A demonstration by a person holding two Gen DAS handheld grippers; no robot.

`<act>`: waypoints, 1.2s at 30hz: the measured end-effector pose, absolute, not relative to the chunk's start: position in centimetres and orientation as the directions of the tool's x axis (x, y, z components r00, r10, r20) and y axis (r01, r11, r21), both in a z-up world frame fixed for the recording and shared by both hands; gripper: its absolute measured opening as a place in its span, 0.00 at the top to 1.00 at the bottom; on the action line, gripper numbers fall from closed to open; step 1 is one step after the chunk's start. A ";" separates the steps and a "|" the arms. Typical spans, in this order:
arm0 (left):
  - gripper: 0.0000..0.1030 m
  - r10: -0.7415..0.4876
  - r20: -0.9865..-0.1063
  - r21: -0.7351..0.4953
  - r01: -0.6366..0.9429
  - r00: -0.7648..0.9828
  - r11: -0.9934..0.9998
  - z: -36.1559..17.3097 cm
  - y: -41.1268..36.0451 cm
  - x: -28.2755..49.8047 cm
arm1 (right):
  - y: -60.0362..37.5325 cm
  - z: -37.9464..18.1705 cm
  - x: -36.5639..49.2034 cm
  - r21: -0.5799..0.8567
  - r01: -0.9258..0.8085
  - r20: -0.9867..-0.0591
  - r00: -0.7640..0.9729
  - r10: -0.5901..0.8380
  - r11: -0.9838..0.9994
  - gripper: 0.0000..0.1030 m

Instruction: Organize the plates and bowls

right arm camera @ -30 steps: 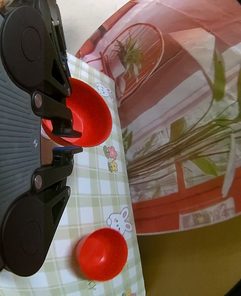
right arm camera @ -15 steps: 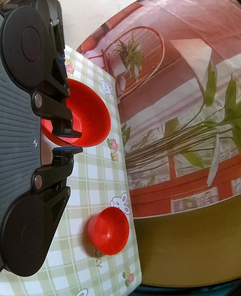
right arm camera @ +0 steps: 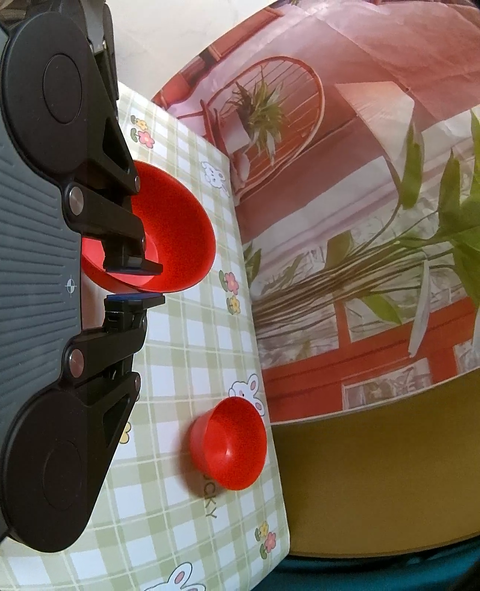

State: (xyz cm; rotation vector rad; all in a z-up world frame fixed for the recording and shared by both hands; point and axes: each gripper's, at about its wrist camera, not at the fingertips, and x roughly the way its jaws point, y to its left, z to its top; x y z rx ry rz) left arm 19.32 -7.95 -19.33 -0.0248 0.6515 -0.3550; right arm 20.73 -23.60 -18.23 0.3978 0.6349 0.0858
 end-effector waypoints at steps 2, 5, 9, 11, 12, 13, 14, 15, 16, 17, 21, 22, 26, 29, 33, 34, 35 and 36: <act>0.83 -0.334 -0.591 -0.134 0.319 0.734 0.938 -19.5 -8.1 18.9 | -23.8 -18.4 20.4 0.394 0.044 -0.562 0.802 0.203 0.918 0.91; 0.83 -0.338 -0.592 -0.138 0.321 0.732 0.937 -19.6 -8.2 18.4 | -24.0 -18.6 19.9 0.400 0.043 -0.562 0.801 0.208 0.915 0.91; 0.83 -0.340 -0.596 -0.144 0.319 0.728 0.937 -19.9 -8.1 17.7 | -23.9 -18.7 19.1 0.398 0.037 -0.563 0.798 0.212 0.917 0.91; 0.83 -0.340 -0.598 -0.144 0.320 0.726 0.937 -20.1 -8.2 17.3 | -23.9 -18.8 18.8 0.398 0.037 -0.565 0.797 0.213 0.917 0.91; 0.83 -0.339 -0.599 -0.143 0.319 0.726 0.937 -20.2 -8.2 17.1 | -23.9 -18.9 18.6 0.398 0.037 -0.565 0.797 0.214 0.917 0.91; 0.83 -0.339 -0.599 -0.144 0.320 0.725 0.937 -20.2 -8.2 17.0 | -23.9 -19.0 18.4 0.399 0.037 -0.566 0.796 0.214 0.916 0.91; 0.83 -0.340 -0.600 -0.144 0.320 0.724 0.936 -20.3 -8.2 16.8 | -23.9 -19.1 18.2 0.401 0.038 -0.567 0.796 0.215 0.915 0.91; 0.83 -0.341 -0.601 -0.144 0.321 0.723 0.936 -20.3 -8.2 16.6 | -24.0 -19.2 18.0 0.404 0.040 -0.567 0.795 0.216 0.914 0.91; 0.83 -0.341 -0.602 -0.144 0.322 0.722 0.936 -20.4 -8.2 16.4 | -24.0 -19.4 17.8 0.407 0.041 -0.568 0.794 0.217 0.913 0.91; 0.83 -0.342 -0.603 -0.144 0.323 0.721 0.935 -20.4 -8.2 16.3 | -24.1 -19.4 17.7 0.407 0.043 -0.570 0.793 0.217 0.912 0.91; 0.83 -0.352 -0.605 -0.152 0.330 0.714 0.932 -20.4 -8.3 15.6 | -24.3 -19.7 16.7 0.404 0.047 -0.576 0.789 0.214 0.914 0.91; 0.83 -0.355 -0.605 -0.156 0.331 0.713 0.931 -20.4 -8.4 15.5 | -24.3 -19.7 16.5 0.404 0.049 -0.578 0.788 0.214 0.913 0.91; 0.82 -0.365 -0.609 -0.166 0.338 0.704 0.927 -20.6 -8.4 14.9 | -24.4 -19.9 15.7 0.404 0.052 -0.582 0.785 0.212 0.913 0.91; 0.82 -0.367 -0.615 -0.163 0.343 0.698 0.925 -20.8 -8.5 14.5 | -24.6 -20.3 15.3 0.408 0.058 -0.587 0.781 0.214 0.911 0.91; 0.81 -0.372 -0.620 -0.156 0.356 0.690 0.921 -21.1 -8.7 14.1 | -24.7 -20.7 14.7 0.408 0.068 -0.594 0.777 0.208 0.911 0.91; 0.81 -0.374 -0.622 -0.157 0.358 0.688 0.920 -21.2 -8.7 13.9 | -24.7 -20.8 14.5 0.406 0.071 -0.595 0.777 0.205 0.911 0.91; 0.81 -0.377 -0.625 -0.157 0.362 0.684 0.919 -21.3 -8.7 13.8 | -24.7 -20.9 14.4 0.406 0.073 -0.596 0.777 0.203 0.911 0.91; 0.81 -0.380 -0.627 -0.156 0.368 0.680 0.917 -21.4 -8.7 13.7 | -24.7 -21.0 14.2 0.407 0.077 -0.597 0.777 0.201 0.910 0.91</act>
